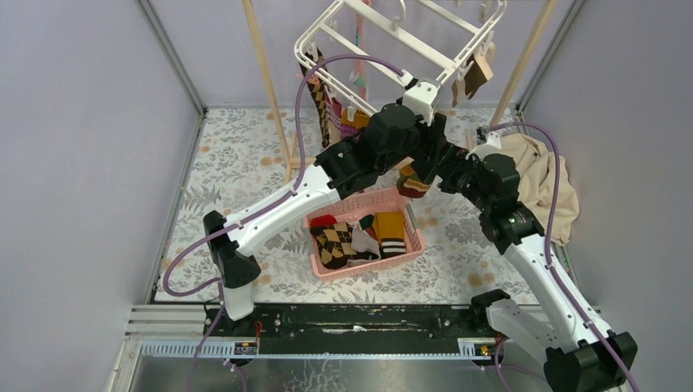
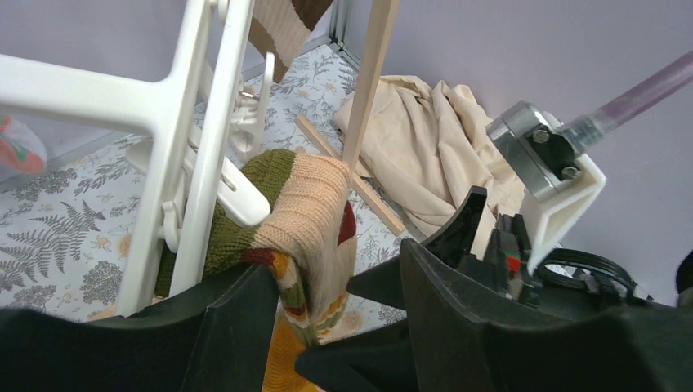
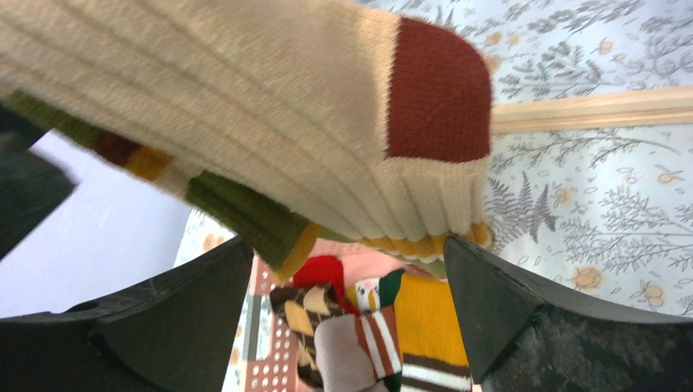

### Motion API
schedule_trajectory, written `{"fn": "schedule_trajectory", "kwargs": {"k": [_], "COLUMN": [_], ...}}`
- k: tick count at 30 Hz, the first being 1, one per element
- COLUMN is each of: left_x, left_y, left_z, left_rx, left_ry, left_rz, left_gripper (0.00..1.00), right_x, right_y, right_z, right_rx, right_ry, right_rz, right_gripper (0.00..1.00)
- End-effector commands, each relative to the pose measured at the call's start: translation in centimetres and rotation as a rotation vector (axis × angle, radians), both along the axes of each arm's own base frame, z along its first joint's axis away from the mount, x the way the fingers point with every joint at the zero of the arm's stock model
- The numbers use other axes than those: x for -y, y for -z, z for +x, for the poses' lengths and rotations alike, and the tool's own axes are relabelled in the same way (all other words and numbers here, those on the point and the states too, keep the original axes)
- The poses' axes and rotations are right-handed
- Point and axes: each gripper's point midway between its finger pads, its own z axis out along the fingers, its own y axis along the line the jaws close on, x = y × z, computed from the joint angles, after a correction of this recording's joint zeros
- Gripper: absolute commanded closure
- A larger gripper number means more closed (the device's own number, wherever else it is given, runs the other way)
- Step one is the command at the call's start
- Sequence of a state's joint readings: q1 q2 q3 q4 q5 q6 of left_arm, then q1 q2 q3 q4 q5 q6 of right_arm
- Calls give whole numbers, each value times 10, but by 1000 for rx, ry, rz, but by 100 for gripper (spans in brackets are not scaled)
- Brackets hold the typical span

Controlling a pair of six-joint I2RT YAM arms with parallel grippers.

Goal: Remove the socks clipped to the hanger
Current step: Adjust the hanger on the clothesline.

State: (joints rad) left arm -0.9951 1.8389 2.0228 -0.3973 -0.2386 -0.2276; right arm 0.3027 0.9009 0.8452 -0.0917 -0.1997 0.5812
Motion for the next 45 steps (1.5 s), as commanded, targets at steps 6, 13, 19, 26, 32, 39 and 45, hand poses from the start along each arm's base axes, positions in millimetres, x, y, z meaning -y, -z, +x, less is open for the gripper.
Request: {"fn": "schedule_trajectory", "kwargs": {"k": [6, 13, 19, 26, 32, 39, 45], "left_x": [14, 15, 8, -9, -25, -41, -65], "left_y": [-10, -4, 3, 21, 30, 19, 15], "left_z": [-17, -20, -23, -27, -34, -53, -58], "left_rx": [6, -9, -19, -40, -51, -52, -48], "left_ry": [84, 97, 91, 63, 45, 76, 28], "left_rz": [-48, -43, -25, 11, 29, -19, -13], "left_gripper": [38, 39, 36, 27, 1, 1, 1], "right_x": [-5, -23, -34, -26, -20, -16, -17], "right_y": [-49, -70, -66, -69, -73, -73, -76], "right_z": [45, 54, 55, 48, 44, 47, 49], "right_rx": [194, 300, 313, 328, 323, 318, 317], "right_ry": [152, 102, 43, 62, 81, 100, 101], "right_rz": [80, 161, 161, 127, 104, 78, 72], "right_gripper": [12, 33, 80, 95, 98, 99, 99]}}
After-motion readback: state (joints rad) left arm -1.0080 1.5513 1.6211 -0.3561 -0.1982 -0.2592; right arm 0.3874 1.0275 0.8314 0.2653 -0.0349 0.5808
